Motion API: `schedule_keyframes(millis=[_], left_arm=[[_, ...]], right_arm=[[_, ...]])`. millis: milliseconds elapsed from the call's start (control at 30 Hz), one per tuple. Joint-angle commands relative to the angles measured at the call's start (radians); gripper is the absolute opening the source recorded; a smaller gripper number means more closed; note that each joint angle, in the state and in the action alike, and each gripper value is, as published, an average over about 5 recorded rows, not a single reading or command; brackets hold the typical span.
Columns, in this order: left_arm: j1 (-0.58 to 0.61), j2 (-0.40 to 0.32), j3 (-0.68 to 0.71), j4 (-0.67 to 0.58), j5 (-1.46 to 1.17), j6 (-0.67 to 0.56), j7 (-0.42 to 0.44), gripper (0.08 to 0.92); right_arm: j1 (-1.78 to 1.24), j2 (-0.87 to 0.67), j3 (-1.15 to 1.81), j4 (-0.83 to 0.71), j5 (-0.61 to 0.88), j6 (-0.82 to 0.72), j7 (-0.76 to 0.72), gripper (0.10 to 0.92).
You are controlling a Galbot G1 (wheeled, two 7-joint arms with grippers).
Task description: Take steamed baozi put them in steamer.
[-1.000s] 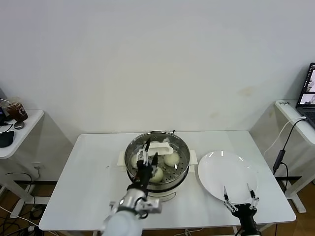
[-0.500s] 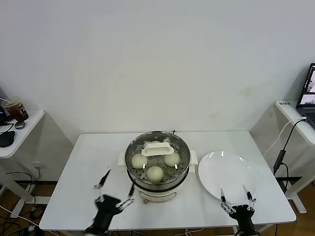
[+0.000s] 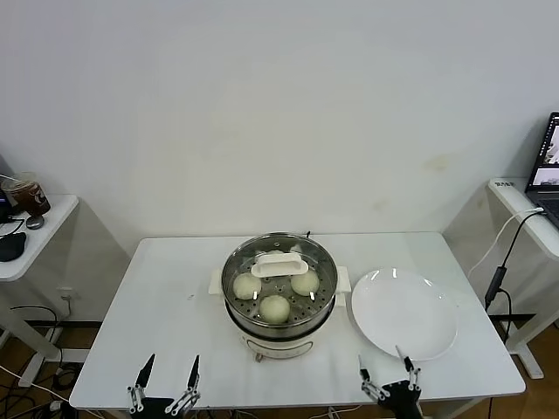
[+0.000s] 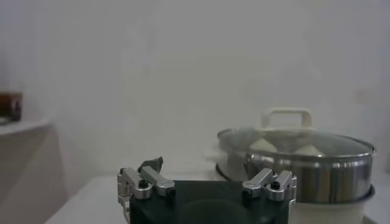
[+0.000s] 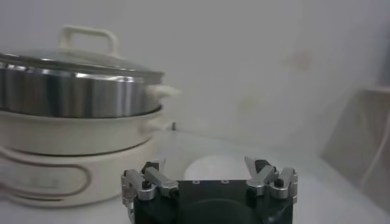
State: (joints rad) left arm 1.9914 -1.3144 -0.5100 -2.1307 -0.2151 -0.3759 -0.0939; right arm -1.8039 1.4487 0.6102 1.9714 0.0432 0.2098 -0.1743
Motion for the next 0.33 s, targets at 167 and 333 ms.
schedule_keyframes(millis=[167, 333], left_arm=[[0.057, -0.014, -0.043, 0.085, -0.082, -0.067, 0.027, 0.823], [0.056, -0.013, -0.047, 0.092, -0.076, -0.062, 0.031, 0.823]], right_arm=[[-0.046, -0.020, -0.058, 0.006, 0.028, -0.015, -0.022, 0.823], [-0.049, -0.022, -0.055, 0.000, 0.027, -0.012, -0.028, 0.823]])
